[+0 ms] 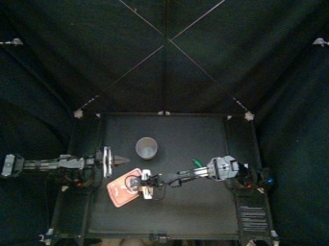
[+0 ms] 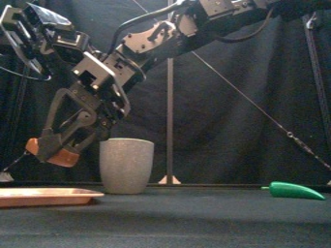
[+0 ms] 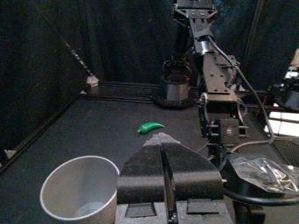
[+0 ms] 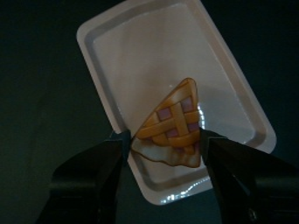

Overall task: Pick the pie then place it on the pink plate
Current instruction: Drop pie on the pink plate and return to neutral

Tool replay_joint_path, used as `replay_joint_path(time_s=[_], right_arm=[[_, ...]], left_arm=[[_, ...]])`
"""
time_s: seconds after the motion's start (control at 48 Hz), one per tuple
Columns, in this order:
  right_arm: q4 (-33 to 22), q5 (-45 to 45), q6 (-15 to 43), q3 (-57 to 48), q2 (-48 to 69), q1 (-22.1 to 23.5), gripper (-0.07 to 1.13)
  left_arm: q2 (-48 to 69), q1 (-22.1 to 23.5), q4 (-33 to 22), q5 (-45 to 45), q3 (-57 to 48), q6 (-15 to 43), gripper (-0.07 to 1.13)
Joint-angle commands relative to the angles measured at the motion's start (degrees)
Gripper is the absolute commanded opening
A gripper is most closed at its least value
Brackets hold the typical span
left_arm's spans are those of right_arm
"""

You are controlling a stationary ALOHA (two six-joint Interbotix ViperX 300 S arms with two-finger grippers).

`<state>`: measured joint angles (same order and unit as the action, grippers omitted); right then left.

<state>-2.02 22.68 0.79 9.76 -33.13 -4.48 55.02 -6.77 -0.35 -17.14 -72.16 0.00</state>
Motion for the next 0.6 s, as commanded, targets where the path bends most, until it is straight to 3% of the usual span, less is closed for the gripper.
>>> replay_joint_path(time_s=[0.021,0.104,0.375,0.604], right_arm=[[0.09,-0.44,0.00,1.85,1.14,0.53,0.91],[0.09,-0.44,0.00,1.49,1.14,0.79,0.96],[0.00,-2.02,-0.09,0.09,2.29,1.05,0.96],[1.32,-6.33,0.09,-9.67,8.88,1.41,0.96]], left_arm=[[-0.26,-0.09,0.09,-0.53,0.79,0.09,-0.03],[-0.18,0.00,0.09,-0.53,0.79,0.09,-0.03],[-0.18,0.00,0.09,-0.53,0.79,0.00,-0.03],[-0.18,0.00,0.09,-0.53,0.44,-0.09,-0.03]])
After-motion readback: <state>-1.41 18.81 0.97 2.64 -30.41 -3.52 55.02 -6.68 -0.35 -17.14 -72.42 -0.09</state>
